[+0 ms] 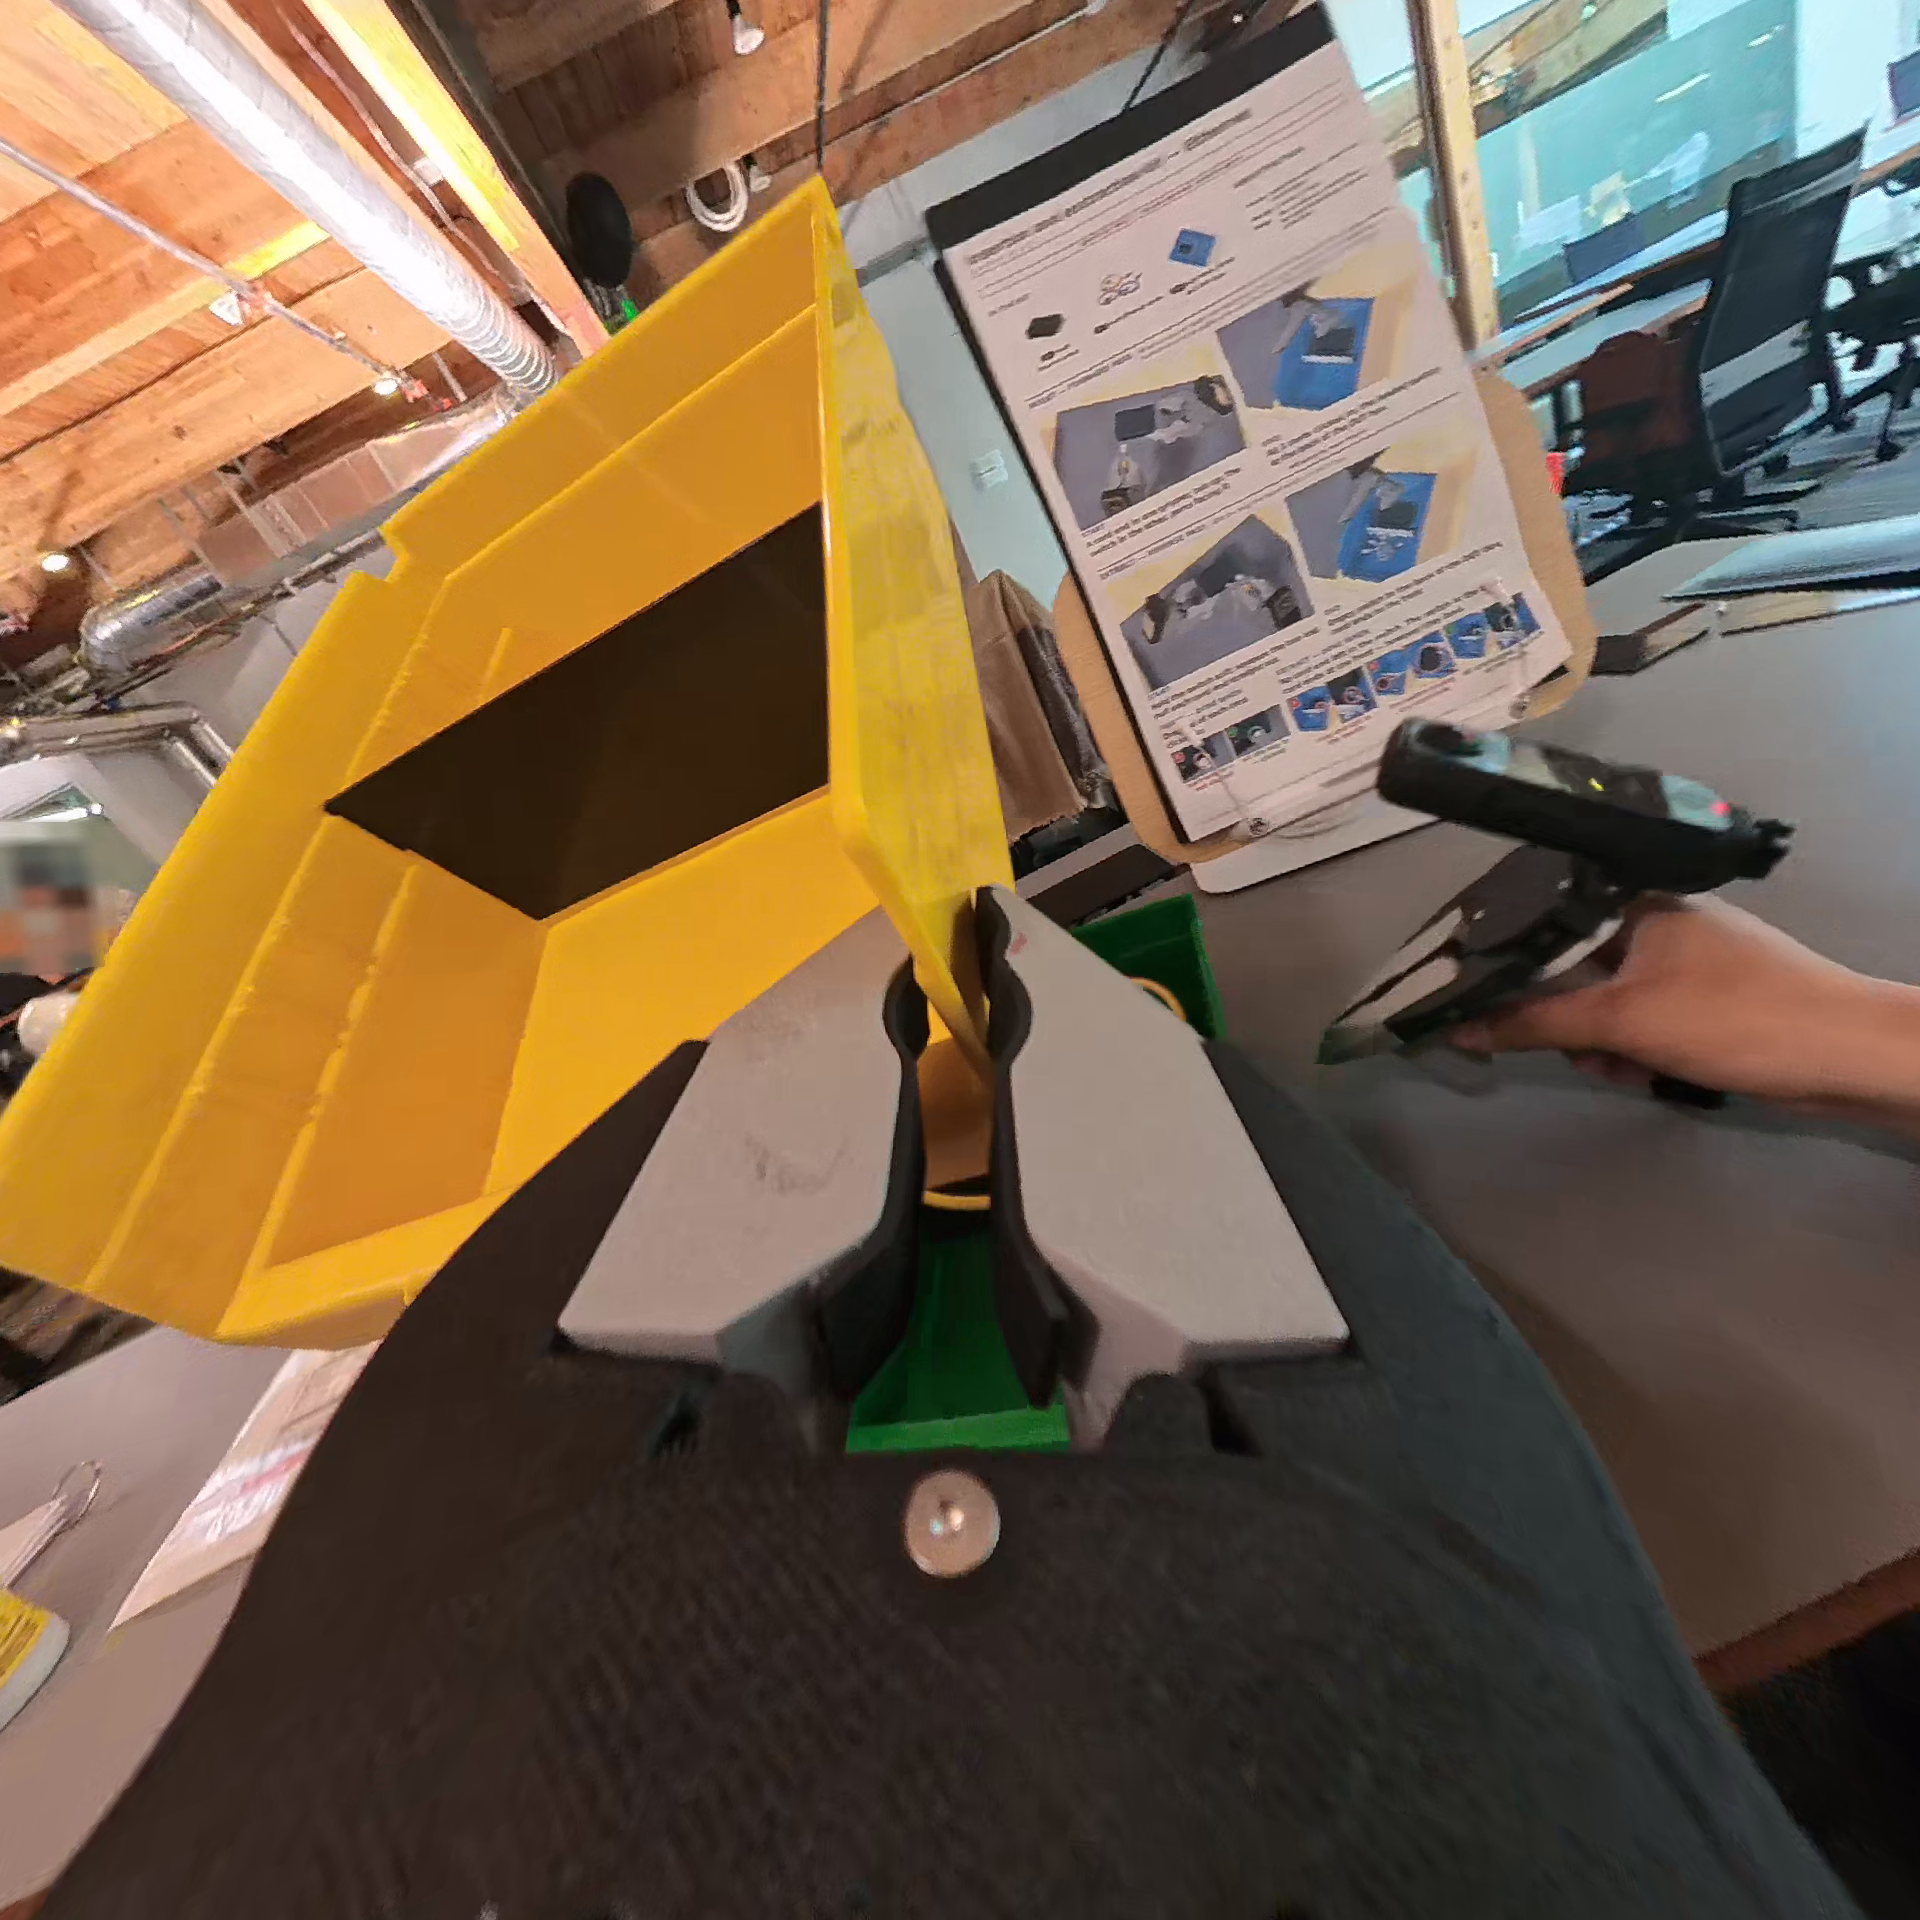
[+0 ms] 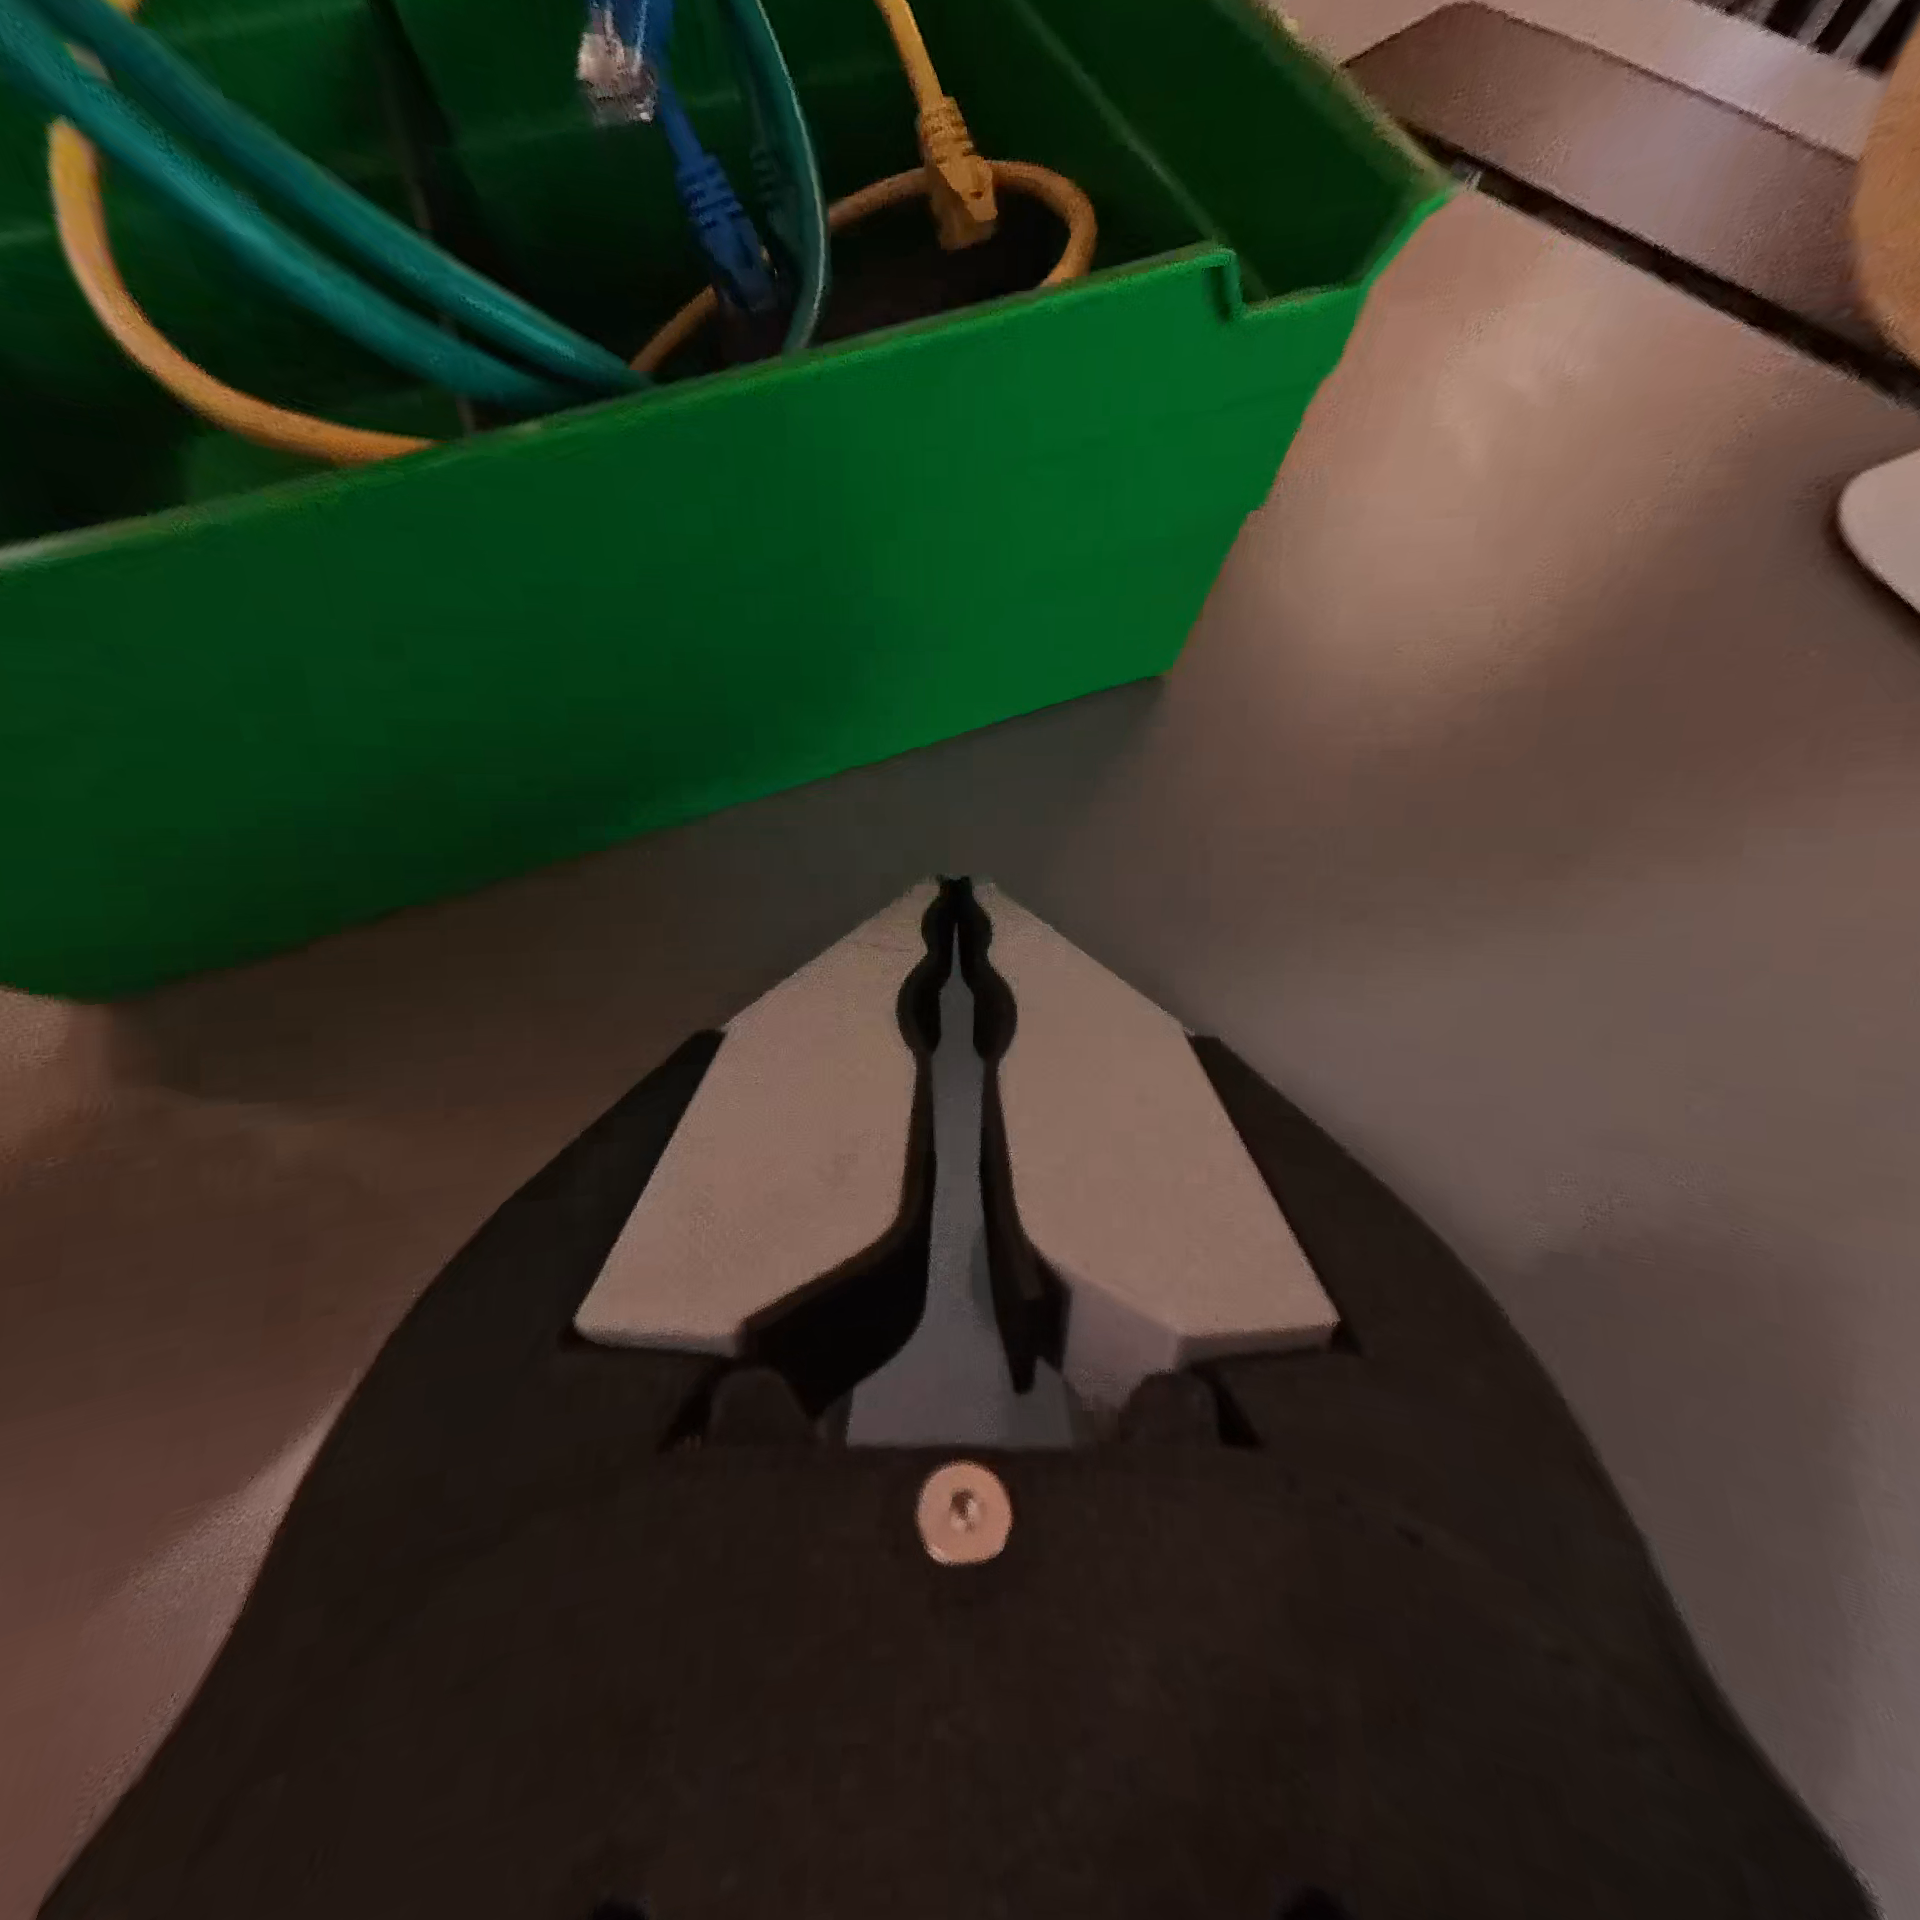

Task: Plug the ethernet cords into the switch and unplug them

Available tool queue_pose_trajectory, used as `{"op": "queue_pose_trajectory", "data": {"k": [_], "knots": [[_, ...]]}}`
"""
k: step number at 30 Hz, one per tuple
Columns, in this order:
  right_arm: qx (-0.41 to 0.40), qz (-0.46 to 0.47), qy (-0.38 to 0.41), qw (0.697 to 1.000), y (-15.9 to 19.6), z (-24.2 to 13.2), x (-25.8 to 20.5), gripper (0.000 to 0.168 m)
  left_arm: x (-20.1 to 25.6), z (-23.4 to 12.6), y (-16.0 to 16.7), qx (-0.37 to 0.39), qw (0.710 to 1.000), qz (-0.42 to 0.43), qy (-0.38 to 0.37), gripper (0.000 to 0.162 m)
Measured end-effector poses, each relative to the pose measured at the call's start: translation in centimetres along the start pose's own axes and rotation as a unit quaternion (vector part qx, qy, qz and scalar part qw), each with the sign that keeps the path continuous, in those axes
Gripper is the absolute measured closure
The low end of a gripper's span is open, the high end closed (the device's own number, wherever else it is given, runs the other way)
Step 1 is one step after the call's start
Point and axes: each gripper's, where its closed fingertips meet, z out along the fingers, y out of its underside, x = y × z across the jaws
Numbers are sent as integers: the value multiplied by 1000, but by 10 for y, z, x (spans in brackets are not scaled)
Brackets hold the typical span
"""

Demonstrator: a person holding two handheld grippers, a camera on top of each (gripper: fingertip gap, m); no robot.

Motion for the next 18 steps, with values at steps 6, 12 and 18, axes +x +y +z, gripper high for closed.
{"op": "queue_pose_trajectory", "data": {"k": [6,12,18], "knots": [[74,-22,10,997,32,-121,29,168,76,5,-26,21,995,66,74,159],[133,-13,36,990,49,-246,64,168,183,13,-39,51,978,108,171,158],[84,-38,34,995,90,-297,82,168,281,36,-14,2,962,113,249,157]]}}
